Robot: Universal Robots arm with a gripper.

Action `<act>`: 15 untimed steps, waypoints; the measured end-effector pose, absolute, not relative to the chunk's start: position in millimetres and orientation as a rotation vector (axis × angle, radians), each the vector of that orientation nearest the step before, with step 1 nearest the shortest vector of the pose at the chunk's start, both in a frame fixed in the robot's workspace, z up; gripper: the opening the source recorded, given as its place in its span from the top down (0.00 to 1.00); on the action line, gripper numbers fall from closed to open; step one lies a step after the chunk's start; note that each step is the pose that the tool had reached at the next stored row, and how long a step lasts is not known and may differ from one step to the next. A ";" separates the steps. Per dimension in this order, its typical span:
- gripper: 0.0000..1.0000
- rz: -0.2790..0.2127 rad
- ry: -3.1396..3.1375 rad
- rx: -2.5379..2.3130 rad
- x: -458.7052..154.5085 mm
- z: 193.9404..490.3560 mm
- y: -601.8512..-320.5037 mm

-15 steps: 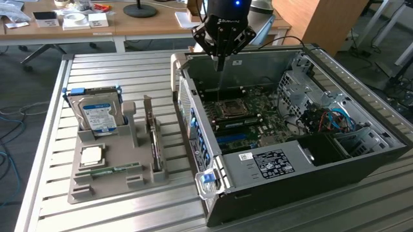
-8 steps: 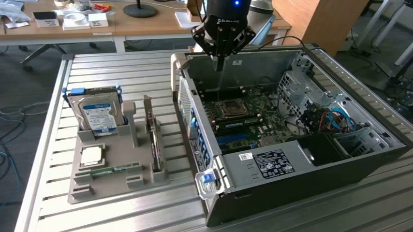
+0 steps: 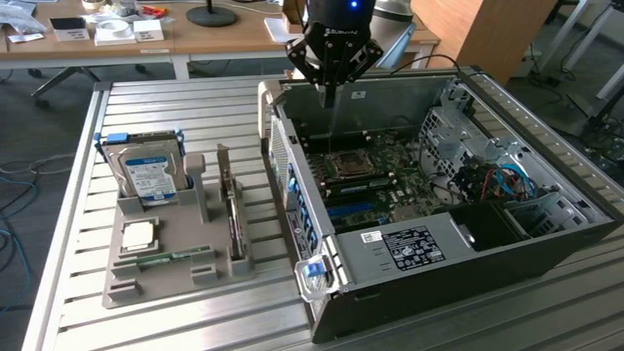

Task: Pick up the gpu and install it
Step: 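Reach for the gpu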

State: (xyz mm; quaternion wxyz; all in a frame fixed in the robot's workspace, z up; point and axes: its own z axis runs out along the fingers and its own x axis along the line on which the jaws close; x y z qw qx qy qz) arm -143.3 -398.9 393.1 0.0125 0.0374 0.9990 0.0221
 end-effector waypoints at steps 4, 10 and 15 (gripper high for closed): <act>0.89 0.069 3.114 0.117 -149.0 393.1 -398.9; 0.89 0.069 3.114 0.117 -158.4 393.1 -398.9; 0.89 0.069 3.114 0.117 -164.5 393.1 -398.8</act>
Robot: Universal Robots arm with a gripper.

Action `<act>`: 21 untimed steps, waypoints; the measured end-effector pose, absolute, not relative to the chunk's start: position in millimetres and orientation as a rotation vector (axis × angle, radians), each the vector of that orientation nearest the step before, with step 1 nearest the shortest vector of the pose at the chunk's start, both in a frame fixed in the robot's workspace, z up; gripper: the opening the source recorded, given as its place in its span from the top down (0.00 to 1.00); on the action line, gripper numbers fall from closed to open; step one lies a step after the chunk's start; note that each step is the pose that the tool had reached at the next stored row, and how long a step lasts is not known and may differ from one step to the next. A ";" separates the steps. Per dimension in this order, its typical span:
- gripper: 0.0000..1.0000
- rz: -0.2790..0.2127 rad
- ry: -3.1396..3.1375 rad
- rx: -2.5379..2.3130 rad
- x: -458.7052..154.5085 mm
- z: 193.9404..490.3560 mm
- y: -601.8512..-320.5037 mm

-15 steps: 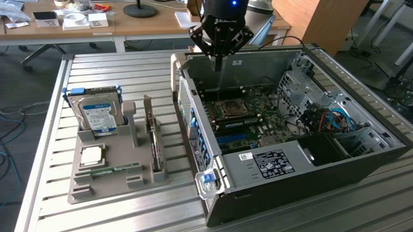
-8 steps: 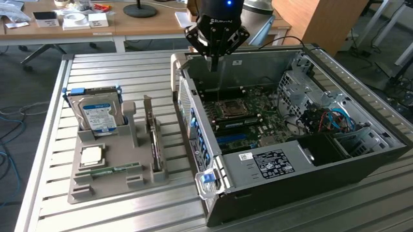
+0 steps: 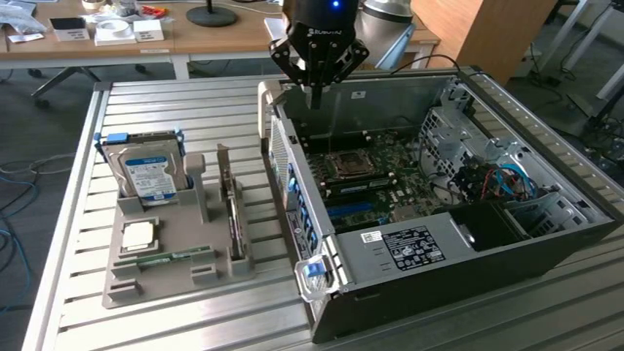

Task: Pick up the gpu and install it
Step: 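Reach for the gpu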

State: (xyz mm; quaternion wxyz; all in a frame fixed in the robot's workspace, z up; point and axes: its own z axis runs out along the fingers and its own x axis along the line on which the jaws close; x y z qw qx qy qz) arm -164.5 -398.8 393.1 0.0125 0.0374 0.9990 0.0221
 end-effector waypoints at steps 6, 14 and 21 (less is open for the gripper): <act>0.89 0.069 3.114 0.116 -171.3 393.1 -398.9; 0.89 0.069 3.114 0.117 -184.9 393.1 -398.8; 0.89 0.069 3.114 0.117 -196.0 393.1 -398.9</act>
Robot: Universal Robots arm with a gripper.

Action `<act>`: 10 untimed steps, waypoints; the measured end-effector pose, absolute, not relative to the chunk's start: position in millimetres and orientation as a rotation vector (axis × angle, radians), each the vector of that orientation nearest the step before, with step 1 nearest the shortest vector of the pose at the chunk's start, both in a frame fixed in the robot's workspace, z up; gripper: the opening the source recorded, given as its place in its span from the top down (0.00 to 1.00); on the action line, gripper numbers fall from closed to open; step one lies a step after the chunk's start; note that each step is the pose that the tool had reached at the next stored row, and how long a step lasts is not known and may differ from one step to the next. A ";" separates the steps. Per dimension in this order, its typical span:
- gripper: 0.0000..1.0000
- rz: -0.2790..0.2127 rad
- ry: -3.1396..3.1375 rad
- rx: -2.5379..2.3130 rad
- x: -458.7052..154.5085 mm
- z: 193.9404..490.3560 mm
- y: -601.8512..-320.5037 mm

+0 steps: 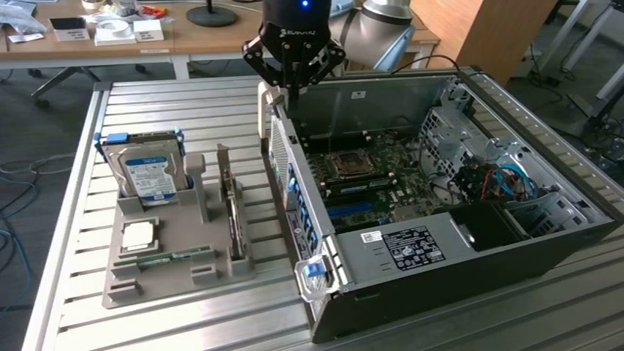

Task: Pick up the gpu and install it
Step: 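Reach for the gpu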

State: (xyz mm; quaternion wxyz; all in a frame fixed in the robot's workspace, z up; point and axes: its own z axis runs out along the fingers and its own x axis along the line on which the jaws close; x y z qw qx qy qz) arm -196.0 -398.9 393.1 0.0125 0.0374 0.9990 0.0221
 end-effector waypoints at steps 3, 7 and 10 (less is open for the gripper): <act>0.89 0.069 3.114 0.117 -200.4 393.0 -398.9; 0.89 0.069 3.114 0.117 -204.9 393.0 -398.9; 0.89 0.069 3.114 0.116 -205.7 393.0 -398.8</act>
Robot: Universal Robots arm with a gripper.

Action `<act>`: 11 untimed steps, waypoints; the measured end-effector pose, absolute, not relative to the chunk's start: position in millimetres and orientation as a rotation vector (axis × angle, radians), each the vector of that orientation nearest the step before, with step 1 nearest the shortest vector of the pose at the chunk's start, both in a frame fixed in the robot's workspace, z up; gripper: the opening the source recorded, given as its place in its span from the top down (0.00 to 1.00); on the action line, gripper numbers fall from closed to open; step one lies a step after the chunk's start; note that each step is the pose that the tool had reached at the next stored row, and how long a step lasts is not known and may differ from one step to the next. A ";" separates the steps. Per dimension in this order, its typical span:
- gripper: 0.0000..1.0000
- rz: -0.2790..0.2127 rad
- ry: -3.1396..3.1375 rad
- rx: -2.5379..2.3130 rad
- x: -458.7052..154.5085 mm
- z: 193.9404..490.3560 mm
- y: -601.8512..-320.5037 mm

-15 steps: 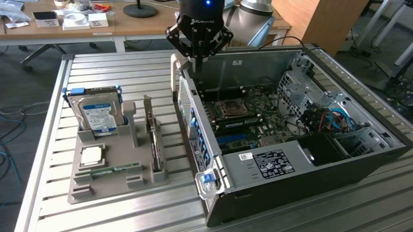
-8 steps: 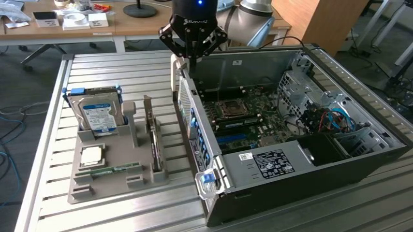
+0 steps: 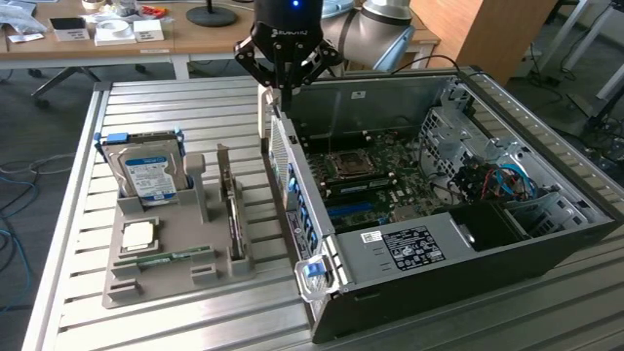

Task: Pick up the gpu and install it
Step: 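Reach for the gpu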

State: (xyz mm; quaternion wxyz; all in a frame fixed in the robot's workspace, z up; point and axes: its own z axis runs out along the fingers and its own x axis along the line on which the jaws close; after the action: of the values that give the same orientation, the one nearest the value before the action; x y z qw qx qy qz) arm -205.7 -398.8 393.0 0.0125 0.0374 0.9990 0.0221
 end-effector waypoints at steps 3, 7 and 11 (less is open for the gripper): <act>0.89 0.069 3.114 0.116 -205.7 393.1 -398.9; 0.89 0.069 3.114 0.117 -205.9 393.0 -398.8; 0.89 0.069 3.114 0.117 -207.9 393.1 -398.9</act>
State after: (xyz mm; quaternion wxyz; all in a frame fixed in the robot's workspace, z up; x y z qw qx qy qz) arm -207.9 -398.9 393.1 0.0125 0.0374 0.9990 0.0221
